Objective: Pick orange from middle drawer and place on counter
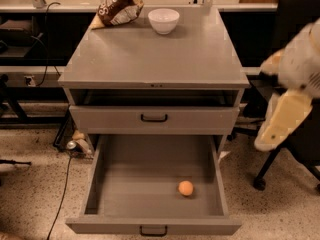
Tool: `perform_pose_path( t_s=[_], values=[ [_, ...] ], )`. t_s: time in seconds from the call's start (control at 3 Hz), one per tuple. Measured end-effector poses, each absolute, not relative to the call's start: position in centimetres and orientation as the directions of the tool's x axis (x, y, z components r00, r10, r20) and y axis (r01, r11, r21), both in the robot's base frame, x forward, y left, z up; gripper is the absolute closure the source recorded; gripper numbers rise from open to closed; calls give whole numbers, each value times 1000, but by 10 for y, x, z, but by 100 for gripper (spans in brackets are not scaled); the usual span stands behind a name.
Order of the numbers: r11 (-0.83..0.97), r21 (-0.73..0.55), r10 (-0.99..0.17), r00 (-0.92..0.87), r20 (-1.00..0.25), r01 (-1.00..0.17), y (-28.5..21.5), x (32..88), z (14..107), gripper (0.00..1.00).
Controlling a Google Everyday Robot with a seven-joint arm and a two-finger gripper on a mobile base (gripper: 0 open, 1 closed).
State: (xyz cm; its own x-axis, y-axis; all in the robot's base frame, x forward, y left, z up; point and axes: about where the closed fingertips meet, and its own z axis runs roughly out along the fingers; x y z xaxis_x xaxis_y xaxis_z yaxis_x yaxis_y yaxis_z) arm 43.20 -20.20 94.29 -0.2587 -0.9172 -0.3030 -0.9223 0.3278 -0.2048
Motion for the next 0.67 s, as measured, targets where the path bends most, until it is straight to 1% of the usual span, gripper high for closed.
perform_pose_path(
  t_s=[0.33,0.67],
  values=[
    [351,-72,-870,-297,-393,-934,-170,423,842,0],
    [346,28,-832,-320,-453,-938,-142,417,767,0]
  ],
)
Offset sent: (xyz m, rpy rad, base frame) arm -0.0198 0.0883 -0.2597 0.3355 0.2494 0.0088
